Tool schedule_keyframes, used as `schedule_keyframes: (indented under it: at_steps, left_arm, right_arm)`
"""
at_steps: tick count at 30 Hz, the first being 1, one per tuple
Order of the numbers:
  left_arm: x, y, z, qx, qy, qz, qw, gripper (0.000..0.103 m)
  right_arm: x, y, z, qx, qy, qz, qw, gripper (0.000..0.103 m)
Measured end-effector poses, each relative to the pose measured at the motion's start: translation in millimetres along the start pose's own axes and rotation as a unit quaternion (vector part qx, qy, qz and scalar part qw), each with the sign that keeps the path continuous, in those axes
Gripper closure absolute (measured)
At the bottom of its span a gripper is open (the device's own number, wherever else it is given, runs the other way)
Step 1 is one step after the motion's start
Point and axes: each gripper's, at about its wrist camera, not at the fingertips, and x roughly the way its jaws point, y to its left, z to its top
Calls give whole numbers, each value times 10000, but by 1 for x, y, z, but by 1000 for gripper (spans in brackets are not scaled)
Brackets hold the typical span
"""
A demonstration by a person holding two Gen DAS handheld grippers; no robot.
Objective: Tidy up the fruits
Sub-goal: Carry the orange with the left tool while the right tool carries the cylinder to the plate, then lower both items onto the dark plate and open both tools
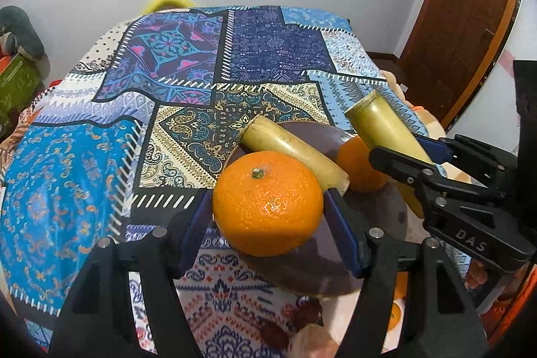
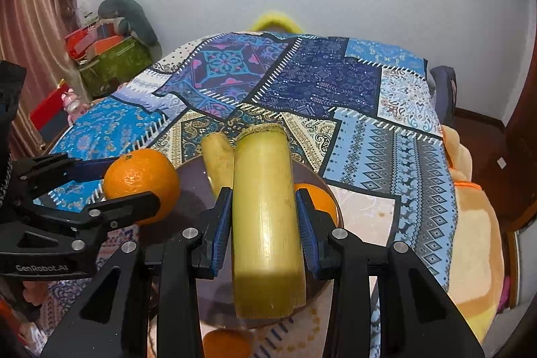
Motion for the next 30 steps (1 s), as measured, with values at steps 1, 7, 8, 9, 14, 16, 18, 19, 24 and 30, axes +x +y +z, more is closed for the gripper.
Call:
schedule_keyframes:
  at_steps: [1, 7, 8, 9, 14, 16, 18, 19, 24, 30]
  left_arm:
    - [4, 0, 1, 2, 21, -11, 10000, 36]
    - [22, 6, 3, -48, 106, 10, 9999, 36]
    - [23, 7, 4, -63, 98, -11, 9999, 36]
    - [23, 7, 4, -61, 83, -18, 9999, 36]
    - [26, 4, 4, 83, 70, 47, 9999, 35]
    - [26, 1, 4, 118, 84, 90, 9999, 35]
    - [25, 0, 4, 132, 88, 82, 9998, 35]
    - [22, -1, 4, 130, 77, 73, 9999, 35]
    - [1, -1, 4, 147, -137, 155, 9997, 35]
    - [-28, -1, -2, 164, -211, 299, 9992, 35]
  right_arm:
    - [2, -1, 0, -1, 5, 9, 10000, 68]
    - [13, -3, 0, -20, 89, 102, 9999, 68]
    - [15, -4, -1, -11, 120, 120, 9999, 68]
    - [18, -4, -1, 1, 155, 139, 9998, 68]
    - [23, -5, -2, 16, 195, 151, 9997, 68]
    - [23, -5, -1, 3, 224, 164, 9996, 68]
    - [21, -6, 0, 11, 204, 246, 9995, 68]
    - [20, -5, 1, 9, 205, 264, 9994, 68]
    - [12, -2, -1, -49, 188, 211, 9996, 68]
    - [-10, -1, -4, -7, 92, 126, 9999, 68]
